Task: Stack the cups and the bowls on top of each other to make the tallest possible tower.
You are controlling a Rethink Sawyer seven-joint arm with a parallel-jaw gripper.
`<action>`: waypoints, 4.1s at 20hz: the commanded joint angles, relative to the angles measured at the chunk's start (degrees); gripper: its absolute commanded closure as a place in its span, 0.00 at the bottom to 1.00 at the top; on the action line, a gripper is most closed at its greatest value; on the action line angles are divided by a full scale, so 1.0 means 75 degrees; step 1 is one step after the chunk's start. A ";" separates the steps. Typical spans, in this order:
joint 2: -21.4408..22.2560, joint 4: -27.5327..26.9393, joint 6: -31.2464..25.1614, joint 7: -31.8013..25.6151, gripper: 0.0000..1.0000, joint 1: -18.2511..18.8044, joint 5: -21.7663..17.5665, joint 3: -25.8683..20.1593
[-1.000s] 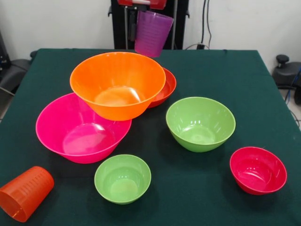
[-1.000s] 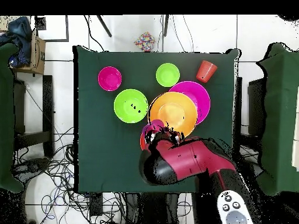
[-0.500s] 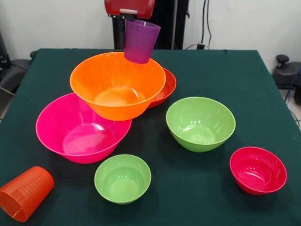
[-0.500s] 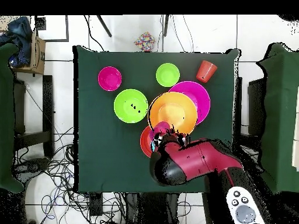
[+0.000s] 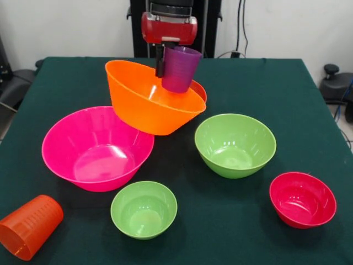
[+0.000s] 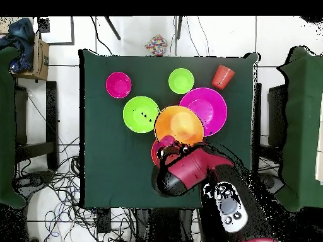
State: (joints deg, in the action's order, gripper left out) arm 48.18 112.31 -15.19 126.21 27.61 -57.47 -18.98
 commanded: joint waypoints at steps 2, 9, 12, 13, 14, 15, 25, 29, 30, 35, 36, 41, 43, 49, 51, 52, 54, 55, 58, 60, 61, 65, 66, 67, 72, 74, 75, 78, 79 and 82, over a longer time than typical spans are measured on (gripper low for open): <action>-0.0919 -0.0888 0.0756 0.0531 1.00 -0.0521 -0.0755 0.0780; -0.0814 -0.0702 0.0783 0.0033 1.00 -0.0243 -0.0458 0.0597; -0.0606 -0.0459 0.0631 -0.0326 1.00 0.0143 -0.0239 0.0212; -0.0535 -0.0378 0.0573 -0.0436 1.00 0.0268 -0.0175 0.0082; -0.0476 -0.0312 0.0533 -0.0516 1.00 0.0360 -0.0129 -0.0017; -0.0432 -0.0264 0.0487 -0.0576 1.00 0.0432 -0.0084 -0.0096; 0.0529 0.0552 -0.0934 -0.2284 1.00 0.2400 0.1684 -0.2324; 0.0563 0.0543 -0.1236 -0.2332 1.00 0.2633 0.1826 -0.2637; 0.0551 0.0520 -0.1270 -0.2294 1.00 0.2643 0.1803 -0.2669; 0.0517 0.0398 -0.1519 -0.2121 1.00 0.2693 0.1733 -0.2797; 0.0508 0.0364 -0.1559 -0.2086 1.00 0.2696 0.1703 -0.2813; 0.0339 0.0191 -0.1604 -0.1913 1.00 0.2661 0.1367 -0.2726; 0.0205 0.0021 -0.1617 -0.1820 1.00 0.2592 0.1151 -0.2615; -0.0376 -0.0658 -0.1489 -0.1332 1.00 0.2097 0.0107 -0.1888; -0.0600 -0.0883 -0.1336 -0.1032 1.00 0.1856 -0.0393 -0.1572; -0.0717 -0.0998 -0.1250 -0.0836 1.00 0.1705 -0.0658 -0.1394; -0.0900 -0.1154 -0.1064 -0.0456 1.00 0.1449 -0.1026 -0.1123; -0.0971 -0.1223 -0.0962 -0.0275 1.00 0.1331 -0.1165 -0.1009; -0.1180 -0.1472 -0.0834 0.0079 1.00 0.1056 -0.1433 -0.0737; -0.1208 -0.1513 -0.0789 0.0105 1.00 0.1006 -0.1453 -0.0662; -0.1211 -0.1519 -0.0795 0.0071 1.00 0.0999 -0.1433 -0.0641; -0.1216 -0.1542 -0.0769 -0.0107 1.00 0.1014 -0.1364 -0.0556; -0.1215 -0.1544 -0.0777 -0.0173 1.00 0.1033 -0.1336 -0.0553; -0.1206 -0.1538 -0.0786 -0.0254 1.00 0.1064 -0.1291 -0.0563; -0.1053 -0.1414 -0.0937 -0.0843 1.00 0.1389 -0.1000 -0.0753; -0.0988 -0.1379 -0.1027 -0.1113 1.00 0.1553 -0.0929 -0.0848; -0.0965 -0.1374 -0.1068 -0.1223 1.00 0.1619 -0.0913 -0.0883; -0.0891 -0.1360 -0.1213 -0.1537 1.00 0.1802 -0.0827 -0.1016; -0.0854 -0.1339 -0.1278 -0.1649 1.00 0.1877 -0.0767 -0.1079; -0.0805 -0.1294 -0.1355 -0.1779 1.00 0.1974 -0.0708 -0.1165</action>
State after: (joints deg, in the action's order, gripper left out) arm 41.77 104.75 -21.25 125.97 40.67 -62.59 -25.80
